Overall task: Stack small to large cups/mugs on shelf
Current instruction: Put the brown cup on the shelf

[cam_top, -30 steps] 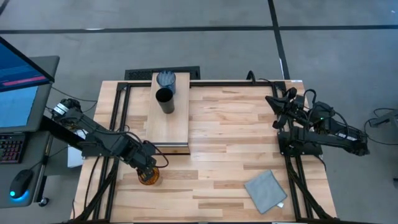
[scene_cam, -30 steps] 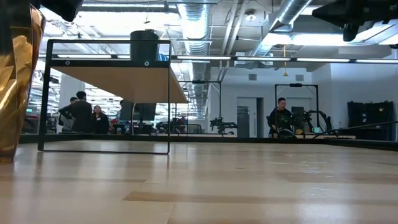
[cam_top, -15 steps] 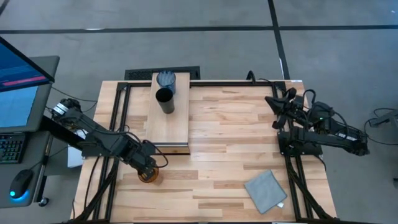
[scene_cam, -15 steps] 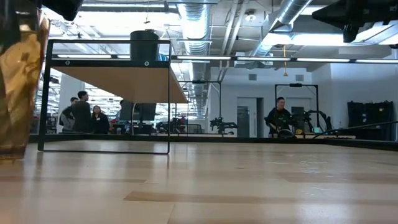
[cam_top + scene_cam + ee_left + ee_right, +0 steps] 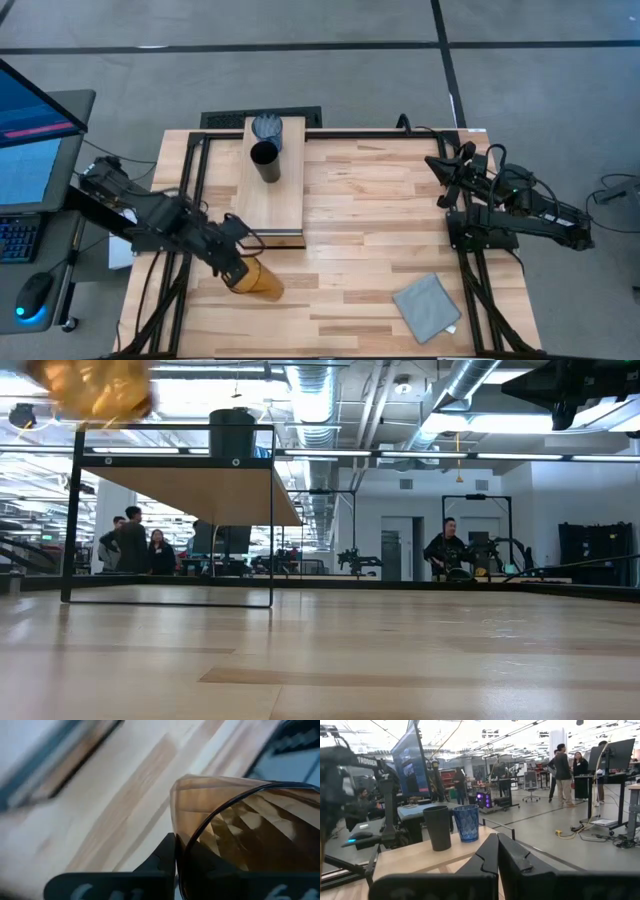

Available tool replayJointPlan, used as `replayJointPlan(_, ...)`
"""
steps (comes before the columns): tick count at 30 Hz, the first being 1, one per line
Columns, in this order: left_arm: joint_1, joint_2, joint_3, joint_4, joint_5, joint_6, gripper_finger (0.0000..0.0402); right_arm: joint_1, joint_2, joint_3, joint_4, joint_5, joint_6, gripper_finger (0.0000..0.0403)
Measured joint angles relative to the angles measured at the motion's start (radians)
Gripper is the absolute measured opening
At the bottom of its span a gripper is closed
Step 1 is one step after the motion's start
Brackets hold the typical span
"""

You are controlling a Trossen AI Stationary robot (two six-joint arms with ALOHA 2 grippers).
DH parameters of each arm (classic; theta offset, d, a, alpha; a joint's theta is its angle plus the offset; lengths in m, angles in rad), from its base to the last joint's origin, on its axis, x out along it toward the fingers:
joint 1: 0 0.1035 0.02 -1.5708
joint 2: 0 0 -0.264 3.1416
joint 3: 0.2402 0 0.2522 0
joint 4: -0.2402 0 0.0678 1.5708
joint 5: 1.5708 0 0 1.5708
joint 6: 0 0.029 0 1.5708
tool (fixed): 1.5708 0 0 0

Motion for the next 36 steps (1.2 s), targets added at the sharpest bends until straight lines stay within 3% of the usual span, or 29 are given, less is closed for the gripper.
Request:
replayJointPlan(8,0.003,0.0,0.33,-0.146,-0.382,0.141,0.0,0.0,0.0,0.0,0.0,0.0,0.0,0.0026)
replayJointPlan(12,0.047,0.0,0.468,-0.302,-0.455,0.156,0.0,0.0,0.0,0.0,0.0,0.0,0.0,0.0026)
replayJointPlan(16,0.147,0.0,0.551,-0.407,-0.395,0.173,0.0,0.0,0.0,0.0,0.0,0.0,0.015,0.0026)
replayJointPlan(21,0.284,0.003,0.595,-0.406,-0.262,0.299,0.0,0.0,0.0,0.0,0.0,0.0,0.027,0.0026)
replayJointPlan(29,0.515,0.041,0.596,-0.407,-0.063,0.481,0.0,0.0,0.0,0.0,0.0,0.0,0.044,0.0026)
replayJointPlan(36,0.632,0.096,0.595,-0.406,0.071,0.608,0.0,0.0,0.0,0.0,0.0,0.0,0.045,0.0026)
